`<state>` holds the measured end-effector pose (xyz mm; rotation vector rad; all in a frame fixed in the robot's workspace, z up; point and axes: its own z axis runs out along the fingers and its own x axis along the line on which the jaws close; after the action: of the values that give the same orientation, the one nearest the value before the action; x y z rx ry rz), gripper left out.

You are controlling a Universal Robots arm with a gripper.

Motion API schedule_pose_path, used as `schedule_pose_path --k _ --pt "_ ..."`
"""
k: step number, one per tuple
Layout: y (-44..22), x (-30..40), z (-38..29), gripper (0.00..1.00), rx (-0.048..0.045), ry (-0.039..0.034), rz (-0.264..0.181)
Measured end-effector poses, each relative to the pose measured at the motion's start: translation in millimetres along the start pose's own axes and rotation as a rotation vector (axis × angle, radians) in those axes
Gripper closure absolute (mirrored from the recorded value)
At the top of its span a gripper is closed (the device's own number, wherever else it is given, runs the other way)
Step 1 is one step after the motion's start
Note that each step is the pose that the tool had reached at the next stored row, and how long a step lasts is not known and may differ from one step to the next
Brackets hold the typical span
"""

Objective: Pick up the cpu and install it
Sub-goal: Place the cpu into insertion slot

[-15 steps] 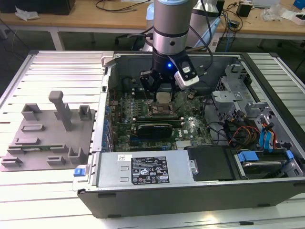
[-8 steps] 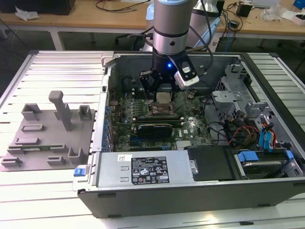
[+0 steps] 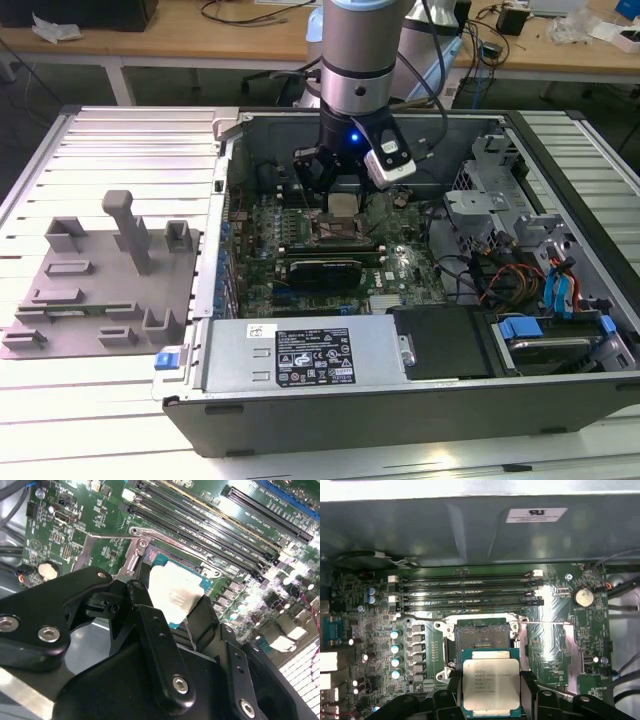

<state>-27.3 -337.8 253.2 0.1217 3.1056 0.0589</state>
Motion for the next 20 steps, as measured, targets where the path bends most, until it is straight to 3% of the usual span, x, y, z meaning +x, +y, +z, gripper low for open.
schedule_pose_path --k 4,15,20 --pt "0.0 0.0 0.1 0.45 0.0037 -0.0045 0.115" --pt "0.0 0.0 0.3 0.45 0.0093 -0.0115 0.294" --pt "0.0 0.0 0.4 0.45 0.0135 -0.0167 0.427"
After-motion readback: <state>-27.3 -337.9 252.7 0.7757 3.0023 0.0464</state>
